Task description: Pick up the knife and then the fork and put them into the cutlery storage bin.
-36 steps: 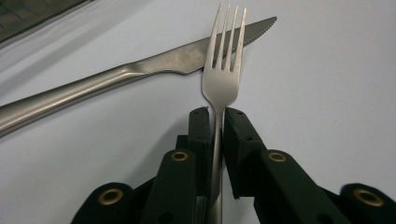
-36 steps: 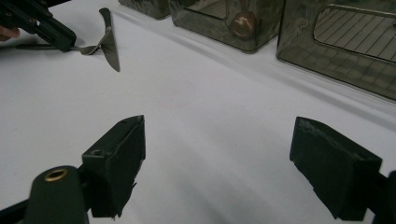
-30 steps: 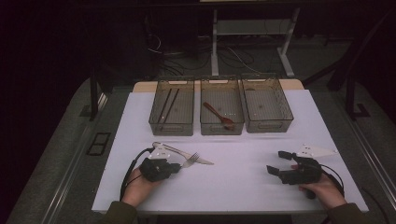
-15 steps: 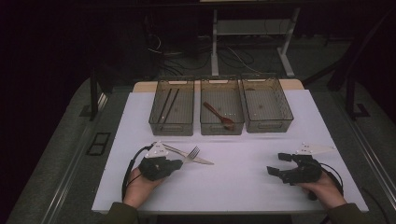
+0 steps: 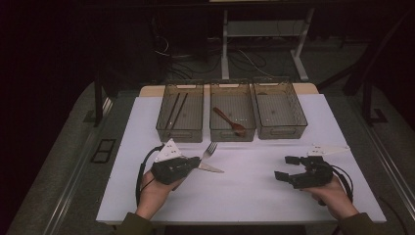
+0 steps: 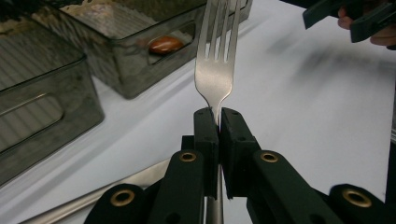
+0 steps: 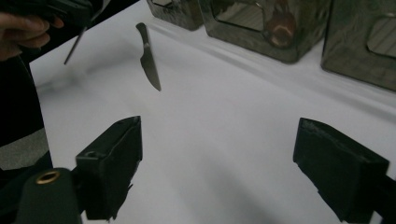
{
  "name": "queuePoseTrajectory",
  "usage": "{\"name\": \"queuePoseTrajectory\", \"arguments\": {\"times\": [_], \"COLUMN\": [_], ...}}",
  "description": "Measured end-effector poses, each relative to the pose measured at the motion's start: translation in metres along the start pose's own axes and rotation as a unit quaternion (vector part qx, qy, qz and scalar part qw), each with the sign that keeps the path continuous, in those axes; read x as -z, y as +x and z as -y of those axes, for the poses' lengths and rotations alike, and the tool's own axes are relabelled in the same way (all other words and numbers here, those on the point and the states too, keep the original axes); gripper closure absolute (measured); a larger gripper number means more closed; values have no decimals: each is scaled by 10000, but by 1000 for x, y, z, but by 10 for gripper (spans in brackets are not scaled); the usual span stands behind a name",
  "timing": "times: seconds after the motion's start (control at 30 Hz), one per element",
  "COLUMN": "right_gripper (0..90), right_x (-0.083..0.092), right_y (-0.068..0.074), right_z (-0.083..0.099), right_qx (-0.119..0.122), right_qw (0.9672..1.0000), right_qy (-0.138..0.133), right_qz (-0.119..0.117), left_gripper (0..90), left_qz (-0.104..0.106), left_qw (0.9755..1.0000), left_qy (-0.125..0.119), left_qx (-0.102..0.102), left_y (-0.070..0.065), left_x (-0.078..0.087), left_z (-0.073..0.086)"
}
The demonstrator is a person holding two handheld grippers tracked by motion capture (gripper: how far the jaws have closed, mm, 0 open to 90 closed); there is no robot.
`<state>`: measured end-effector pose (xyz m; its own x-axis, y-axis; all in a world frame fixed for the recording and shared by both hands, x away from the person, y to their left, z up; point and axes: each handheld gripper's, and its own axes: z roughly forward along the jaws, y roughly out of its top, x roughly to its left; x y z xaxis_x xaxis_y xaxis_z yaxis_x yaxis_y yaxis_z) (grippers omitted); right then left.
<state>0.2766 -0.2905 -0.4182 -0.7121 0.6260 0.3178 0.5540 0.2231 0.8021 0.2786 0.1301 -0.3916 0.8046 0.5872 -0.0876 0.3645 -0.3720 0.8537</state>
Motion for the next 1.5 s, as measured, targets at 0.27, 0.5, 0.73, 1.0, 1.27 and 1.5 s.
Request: {"name": "queuePoseTrajectory", "arguments": {"times": [0.27,0.5,0.73,1.0,1.27,1.5], "right_gripper": [285,382,434,534,778,860], "right_x": [-16,-32,-56,-68,-69,-66], "right_y": [9,18,32,43,49,46], "right_z": [-27,-53,-70,-87,-96,-96], "right_qx": [-68,-159,-60,155,382,641], "right_qw": [9987,9952,9930,9902,9900,9922], "right_qy": [-344,-599,-589,-733,-860,-844], "right_qz": [-367,-757,-1024,-1175,-1055,-663], "left_gripper": [851,851,855,856,855,793], "left_qz": [47,112,138,202,206,468], "left_qw": [10000,9998,9996,9992,9987,9976], "left_qy": [-30,-106,-142,-335,-461,-510], "left_qx": [-55,-117,-185,-128,-104,-51], "left_y": [-14,-24,-30,-33,-34,-31], "left_x": [-20,-42,-59,-60,-58,-56], "left_z": [-15,-28,-37,-48,-52,-49]}}
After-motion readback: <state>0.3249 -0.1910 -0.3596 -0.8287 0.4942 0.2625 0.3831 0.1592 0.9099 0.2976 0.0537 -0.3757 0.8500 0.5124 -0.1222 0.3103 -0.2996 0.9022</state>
